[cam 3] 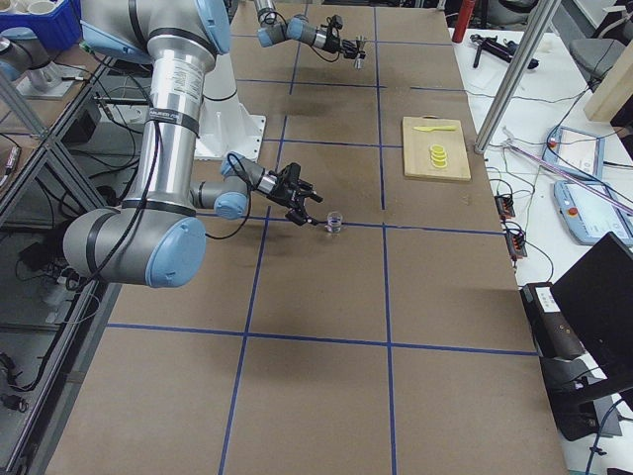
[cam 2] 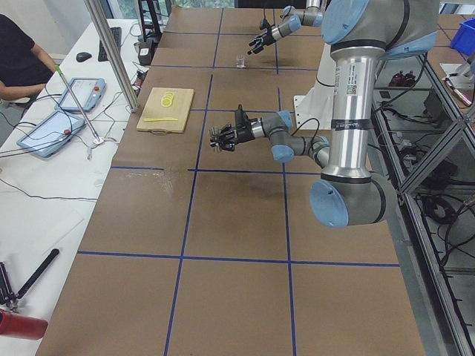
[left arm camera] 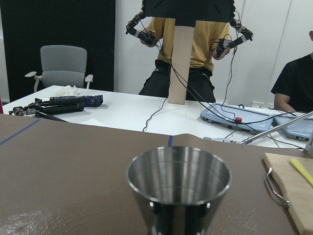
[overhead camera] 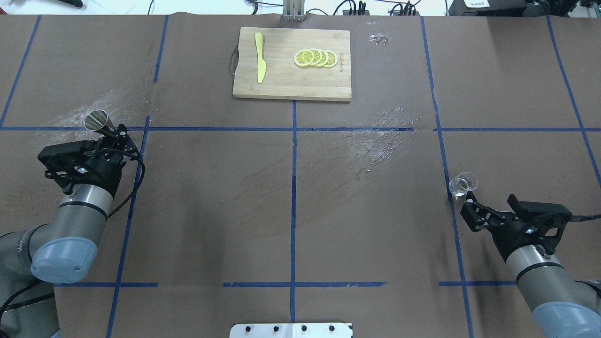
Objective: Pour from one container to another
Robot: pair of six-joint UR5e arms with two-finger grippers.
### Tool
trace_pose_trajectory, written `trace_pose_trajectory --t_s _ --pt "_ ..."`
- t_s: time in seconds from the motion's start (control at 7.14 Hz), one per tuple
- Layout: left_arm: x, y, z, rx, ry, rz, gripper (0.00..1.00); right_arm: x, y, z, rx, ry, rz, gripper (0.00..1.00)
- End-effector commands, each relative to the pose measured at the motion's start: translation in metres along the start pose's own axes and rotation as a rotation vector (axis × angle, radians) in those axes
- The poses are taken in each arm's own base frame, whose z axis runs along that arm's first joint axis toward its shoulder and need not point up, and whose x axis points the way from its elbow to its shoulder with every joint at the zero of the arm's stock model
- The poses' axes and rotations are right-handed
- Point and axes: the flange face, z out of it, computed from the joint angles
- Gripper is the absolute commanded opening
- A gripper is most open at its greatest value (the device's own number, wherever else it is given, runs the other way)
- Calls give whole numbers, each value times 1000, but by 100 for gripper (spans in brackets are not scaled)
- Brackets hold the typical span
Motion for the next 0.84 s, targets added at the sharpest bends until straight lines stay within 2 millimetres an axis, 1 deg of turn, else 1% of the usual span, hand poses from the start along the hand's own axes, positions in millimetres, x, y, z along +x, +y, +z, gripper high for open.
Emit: trace_pose_trajectory --t_s 0.0,0.28,0.42,0.7 --pt "-4 5 3 0 0 47 0 -9 19 17 55 -1 -11 98" --pt "-5 7 5 -1 -3 51 0 -15 44 35 57 12 -39 98" --pt "-5 7 5 0 -4 51 0 -11 50 39 58 21 -57 98" --pt "-6 8 7 1 -7 54 0 -6 49 45 76 36 -96 96"
